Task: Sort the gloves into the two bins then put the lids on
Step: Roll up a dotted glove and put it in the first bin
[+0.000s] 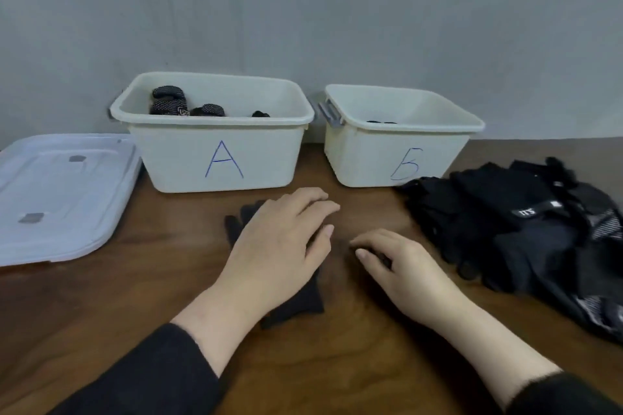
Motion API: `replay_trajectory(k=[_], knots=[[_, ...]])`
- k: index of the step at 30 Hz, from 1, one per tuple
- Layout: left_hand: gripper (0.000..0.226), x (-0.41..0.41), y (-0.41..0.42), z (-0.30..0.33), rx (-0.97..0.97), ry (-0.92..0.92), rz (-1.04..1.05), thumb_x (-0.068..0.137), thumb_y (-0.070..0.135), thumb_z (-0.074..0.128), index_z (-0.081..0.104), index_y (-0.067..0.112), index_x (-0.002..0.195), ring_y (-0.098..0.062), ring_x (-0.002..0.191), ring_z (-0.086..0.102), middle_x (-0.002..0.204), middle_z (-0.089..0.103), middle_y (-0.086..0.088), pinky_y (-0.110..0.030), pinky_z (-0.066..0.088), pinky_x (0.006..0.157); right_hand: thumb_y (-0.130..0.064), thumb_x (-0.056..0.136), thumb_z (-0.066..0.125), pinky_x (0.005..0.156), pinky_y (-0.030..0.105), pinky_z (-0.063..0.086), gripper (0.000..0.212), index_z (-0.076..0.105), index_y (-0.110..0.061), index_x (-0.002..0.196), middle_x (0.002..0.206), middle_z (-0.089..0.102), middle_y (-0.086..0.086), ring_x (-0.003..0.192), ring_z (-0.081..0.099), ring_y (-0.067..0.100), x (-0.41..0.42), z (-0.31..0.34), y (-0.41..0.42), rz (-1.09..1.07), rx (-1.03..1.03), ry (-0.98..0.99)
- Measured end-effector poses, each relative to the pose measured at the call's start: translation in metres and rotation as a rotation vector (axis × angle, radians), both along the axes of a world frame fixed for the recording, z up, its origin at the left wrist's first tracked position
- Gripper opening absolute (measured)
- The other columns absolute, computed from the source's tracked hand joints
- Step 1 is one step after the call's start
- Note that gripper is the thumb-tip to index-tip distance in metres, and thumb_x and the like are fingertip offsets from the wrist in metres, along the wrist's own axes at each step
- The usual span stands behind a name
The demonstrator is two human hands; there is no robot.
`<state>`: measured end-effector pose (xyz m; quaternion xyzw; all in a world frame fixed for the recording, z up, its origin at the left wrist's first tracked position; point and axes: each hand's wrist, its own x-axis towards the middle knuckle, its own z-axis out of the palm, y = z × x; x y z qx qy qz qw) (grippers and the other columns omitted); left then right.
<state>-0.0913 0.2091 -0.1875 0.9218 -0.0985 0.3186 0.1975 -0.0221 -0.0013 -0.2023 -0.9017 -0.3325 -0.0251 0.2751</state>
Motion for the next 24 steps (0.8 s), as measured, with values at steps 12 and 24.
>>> replay_trajectory(k=[12,24], knots=[[0.029,0.024,-0.116,-0.019,-0.302,0.343,0.048,0.104,0.031,0.039,0.045,0.034,0.132,-0.006,0.105,0.056,0.124,0.058,0.014,-0.030,0.050,0.087,-0.023,0.103,0.055,0.078,0.015,0.046,0.015,0.069,-0.026,0.103,0.094,0.068,-0.016,0.089,0.062,0.001,0.007,-0.001,-0.058,-0.414,0.496,-0.097],[0.037,0.025,-0.109,-0.025,-0.169,0.459,-0.068,0.102,0.043,0.043,0.044,0.038,0.139,-0.008,0.116,0.052,0.128,0.052,0.021,-0.031,0.048,0.096,-0.039,0.087,0.074,0.108,0.049,0.032,0.045,0.063,-0.025,0.128,0.132,0.058,-0.004,0.127,0.049,0.023,0.055,0.049,-0.151,-0.445,-0.156,-0.387]])
